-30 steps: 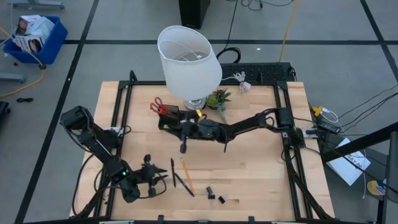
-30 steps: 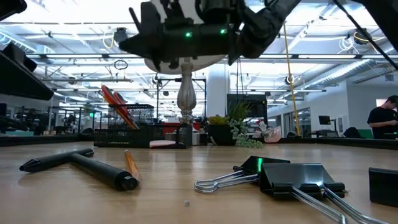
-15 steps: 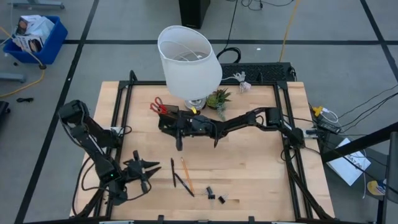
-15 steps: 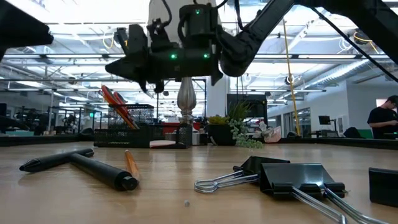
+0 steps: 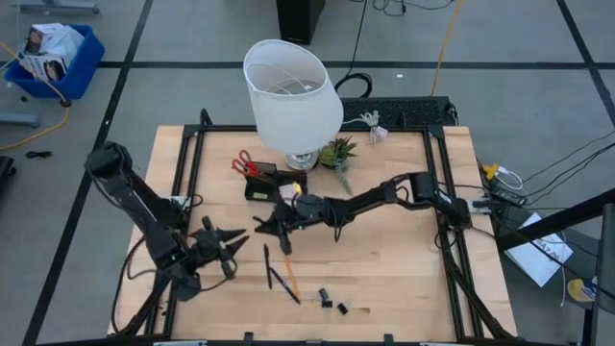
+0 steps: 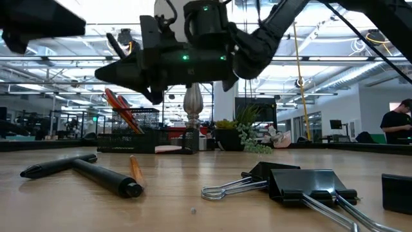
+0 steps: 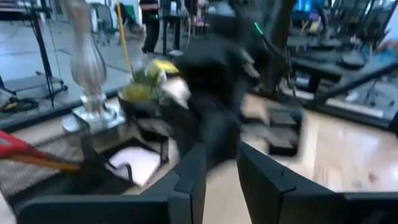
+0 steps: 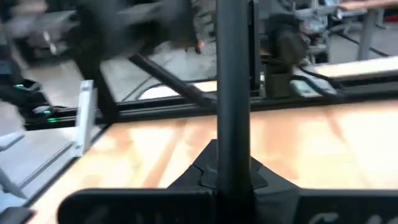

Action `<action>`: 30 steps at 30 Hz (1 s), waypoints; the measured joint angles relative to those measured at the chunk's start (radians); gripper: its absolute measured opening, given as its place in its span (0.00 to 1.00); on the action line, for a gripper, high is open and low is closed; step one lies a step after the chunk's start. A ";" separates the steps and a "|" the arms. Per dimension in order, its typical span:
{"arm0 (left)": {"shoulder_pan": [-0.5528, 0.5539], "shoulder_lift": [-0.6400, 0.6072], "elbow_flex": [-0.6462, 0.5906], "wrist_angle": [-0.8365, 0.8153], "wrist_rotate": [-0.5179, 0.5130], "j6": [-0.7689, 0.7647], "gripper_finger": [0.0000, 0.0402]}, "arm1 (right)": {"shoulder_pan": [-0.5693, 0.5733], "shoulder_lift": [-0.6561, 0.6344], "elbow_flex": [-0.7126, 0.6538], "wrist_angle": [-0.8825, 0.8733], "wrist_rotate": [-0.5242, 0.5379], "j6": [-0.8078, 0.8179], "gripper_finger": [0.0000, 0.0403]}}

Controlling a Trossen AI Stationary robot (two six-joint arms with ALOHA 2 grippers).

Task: Pick and place office supplies into organizer
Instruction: Put the black pen into the black desk organizer

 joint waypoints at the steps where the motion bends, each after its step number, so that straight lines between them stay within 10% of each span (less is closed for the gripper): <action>1: -0.004 -0.028 0.000 -0.017 -0.016 0.010 0.23 | 0.012 -0.003 -0.013 0.019 0.012 -0.003 0.00; 8: -0.007 -0.134 0.000 -0.054 -0.037 0.061 0.26 | 0.054 -0.011 -0.056 0.161 0.053 -0.005 0.00; 20: 0.100 -0.132 0.000 0.004 0.112 0.132 0.63 | 0.047 -0.013 -0.054 0.184 0.054 0.026 0.00; 30: 0.166 -0.132 0.000 0.144 0.145 0.275 0.60 | 0.044 -0.013 -0.054 0.185 0.076 0.021 0.00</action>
